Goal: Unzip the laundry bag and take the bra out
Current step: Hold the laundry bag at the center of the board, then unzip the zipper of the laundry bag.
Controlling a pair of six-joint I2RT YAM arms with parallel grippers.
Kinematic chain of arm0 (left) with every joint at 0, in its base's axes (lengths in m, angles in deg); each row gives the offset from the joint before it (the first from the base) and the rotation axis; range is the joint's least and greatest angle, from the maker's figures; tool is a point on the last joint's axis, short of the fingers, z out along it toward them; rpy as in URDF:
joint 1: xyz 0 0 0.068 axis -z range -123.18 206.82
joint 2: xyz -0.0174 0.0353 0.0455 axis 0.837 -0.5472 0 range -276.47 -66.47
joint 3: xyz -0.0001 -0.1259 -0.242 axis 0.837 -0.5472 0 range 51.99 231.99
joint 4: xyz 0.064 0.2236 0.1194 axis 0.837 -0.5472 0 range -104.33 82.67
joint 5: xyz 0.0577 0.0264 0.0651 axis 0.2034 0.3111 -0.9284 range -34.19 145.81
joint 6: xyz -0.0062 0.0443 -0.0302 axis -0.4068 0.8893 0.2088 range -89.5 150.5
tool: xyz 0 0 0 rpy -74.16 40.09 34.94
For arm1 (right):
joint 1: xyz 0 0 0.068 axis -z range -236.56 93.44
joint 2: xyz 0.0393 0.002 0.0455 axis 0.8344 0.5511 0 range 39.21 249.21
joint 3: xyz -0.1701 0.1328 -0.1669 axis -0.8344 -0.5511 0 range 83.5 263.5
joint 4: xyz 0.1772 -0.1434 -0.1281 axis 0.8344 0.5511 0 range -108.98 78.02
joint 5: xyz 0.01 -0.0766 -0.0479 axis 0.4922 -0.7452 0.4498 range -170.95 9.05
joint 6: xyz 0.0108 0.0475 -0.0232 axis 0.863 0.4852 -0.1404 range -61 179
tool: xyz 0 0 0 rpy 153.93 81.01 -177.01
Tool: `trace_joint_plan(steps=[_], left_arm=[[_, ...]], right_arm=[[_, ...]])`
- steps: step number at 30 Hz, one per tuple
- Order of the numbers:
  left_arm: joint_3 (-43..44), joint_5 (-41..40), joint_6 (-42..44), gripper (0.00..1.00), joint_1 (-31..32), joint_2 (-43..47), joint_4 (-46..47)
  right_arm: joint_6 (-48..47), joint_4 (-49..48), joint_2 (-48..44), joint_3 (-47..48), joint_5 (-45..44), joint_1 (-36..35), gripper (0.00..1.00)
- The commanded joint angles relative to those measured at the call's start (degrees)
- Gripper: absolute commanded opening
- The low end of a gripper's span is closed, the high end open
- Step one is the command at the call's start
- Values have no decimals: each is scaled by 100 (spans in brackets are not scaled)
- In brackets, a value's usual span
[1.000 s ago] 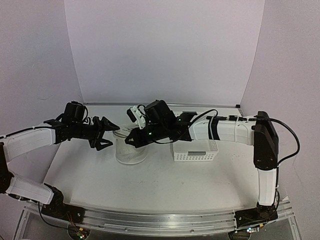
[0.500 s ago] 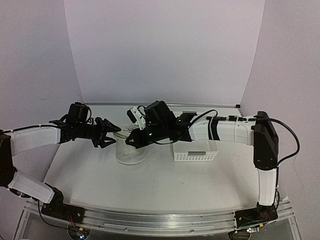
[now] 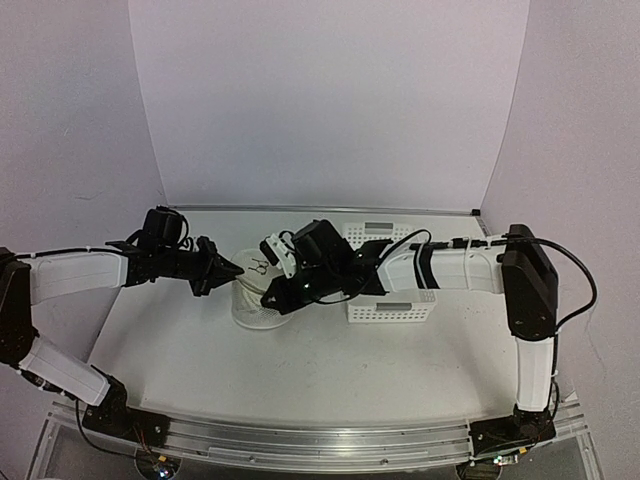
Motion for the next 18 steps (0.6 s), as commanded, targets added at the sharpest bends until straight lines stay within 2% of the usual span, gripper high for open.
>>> trace_joint_plan(steps=[1, 8, 18], left_arm=[[288, 162, 254, 0, -9, 39, 238], [584, 655, 970, 0, -95, -45, -93], [1192, 1594, 2384, 0, -98, -216, -860]], right_arm=[[-137, -128, -515, -374, -156, -39, 0], [-511, -119, -901, -1056, -489, -2, 0], [-917, -128, -1394, -1838, -554, 511, 0]])
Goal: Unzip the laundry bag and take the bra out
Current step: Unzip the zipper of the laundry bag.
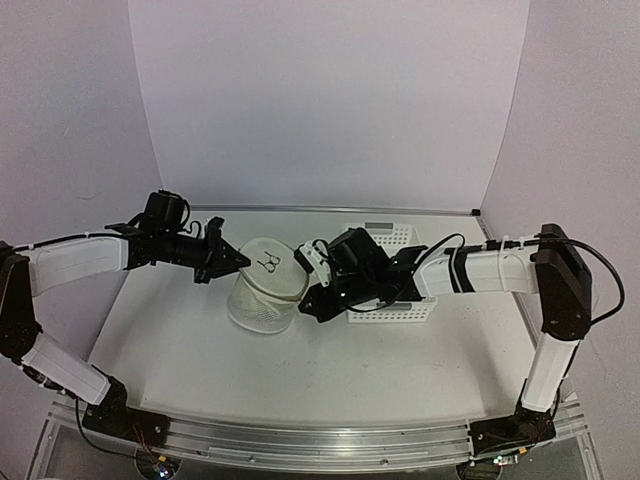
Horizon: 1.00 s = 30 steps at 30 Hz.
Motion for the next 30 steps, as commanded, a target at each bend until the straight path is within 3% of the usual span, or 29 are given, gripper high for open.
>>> trace_joint_plan(steps=[1, 16, 22, 27, 30], left_arm=[[508, 585, 837, 0, -66, -47, -281], [1724, 843, 2214, 0, -305, -1089, -1407], [2386, 1037, 2503, 1, -350, -1750, -1654], [2890, 854, 2664, 13, -410, -2159, -2001], [3140, -126, 2779, 31, -445, -2212, -2551]], right_arm=[[-325, 14, -388, -207, -142, 226, 0], [-109, -188, -905, -633, -202, -127, 0], [201, -309, -581, -227, 100, -262, 0], [512, -473, -83, 381, 296, -261, 0], [568, -311, 175, 713, 276, -260, 0]])
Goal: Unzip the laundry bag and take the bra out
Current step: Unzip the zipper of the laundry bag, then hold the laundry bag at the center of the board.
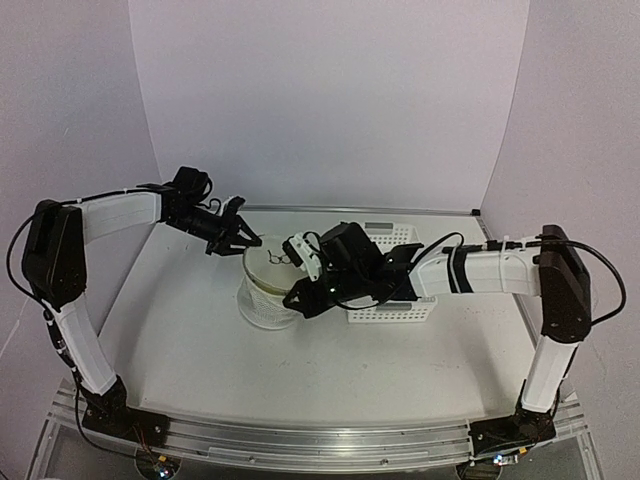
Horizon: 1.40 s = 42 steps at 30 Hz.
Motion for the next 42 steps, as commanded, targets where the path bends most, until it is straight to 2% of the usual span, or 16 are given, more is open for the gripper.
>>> trace_joint_plan(steps=[1, 4, 9, 11, 21, 25, 30, 42], left_arm=[[524, -1161, 320, 38, -95, 18, -711], [409, -1692, 241, 50, -135, 210, -906], [19, -2631, 124, 65, -136, 868, -1177], [-200, -2715, 31, 69, -136, 1149, -1214], [-885, -1870, -629, 78, -92, 1952, -1031], [-1310, -1277, -998, 82, -38, 2077, -536], [-2003, -940, -1618, 86, 70, 2178, 258], [-2588, -1028, -2502, 84, 110, 2176, 1331]], right_arm=[[223, -81, 327, 624, 184, -53, 0], [253, -21, 461, 781, 230, -51, 0], [302, -9, 625, 958, 285, -53, 0], [315, 0, 696, 1066, 273, -52, 0], [541, 88, 1098, 1696, -4, -46, 0], [578, 88, 1315, 2080, 64, -61, 0], [591, 101, 1514, 2425, 103, -83, 0], [536, 117, 1554, 2597, 145, -136, 0]])
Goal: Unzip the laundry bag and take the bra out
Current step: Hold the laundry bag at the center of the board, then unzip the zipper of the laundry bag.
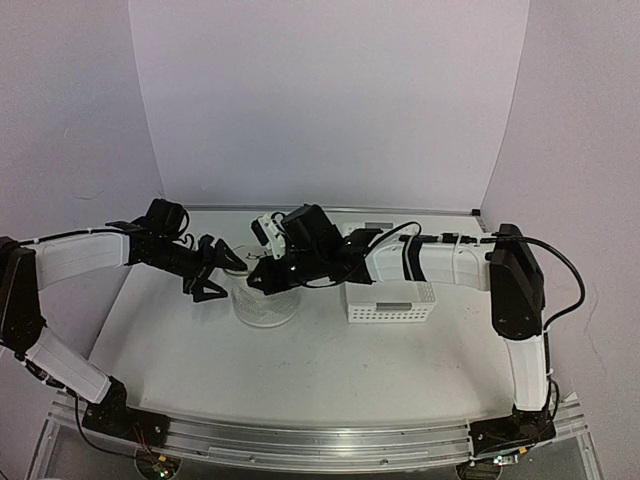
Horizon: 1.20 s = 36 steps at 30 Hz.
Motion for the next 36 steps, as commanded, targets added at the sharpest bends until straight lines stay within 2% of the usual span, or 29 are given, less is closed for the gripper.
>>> trace_joint_plan(steps=[1, 6, 8, 16, 19, 21, 22, 29, 36], left_arm=[[-151, -10, -559, 84, 9, 213, 835], [-259, -79, -928, 81, 9, 208, 1250], [-343, -88, -1111, 77, 10, 189, 1453], [-374, -30, -1151, 38, 18, 84, 1604], [-368, -32, -1135, 21, 14, 53, 1605], [-360, -16, -1116, 5, 19, 19, 1612], [-359, -14, -1107, 0, 19, 8, 1616], [-262, 119, -919, 0, 6, -52, 1608], [196, 584, -318, 0, 1, -301, 1392]], right_arm=[[-48, -154, -40, 211, 12, -67, 0], [-68, -153, -92, 83, 34, -72, 0], [-83, -154, -110, 70, 46, -84, 0], [-157, -163, -219, -65, -15, -91, 0], [-180, -163, -276, -154, -24, -91, 0], [-212, -163, -331, -237, -17, -94, 0], [-245, -163, -364, -296, -23, -93, 0], [-613, -154, -851, -1051, -241, -85, 0], [-954, -94, -1323, -1823, -736, 39, 0]])
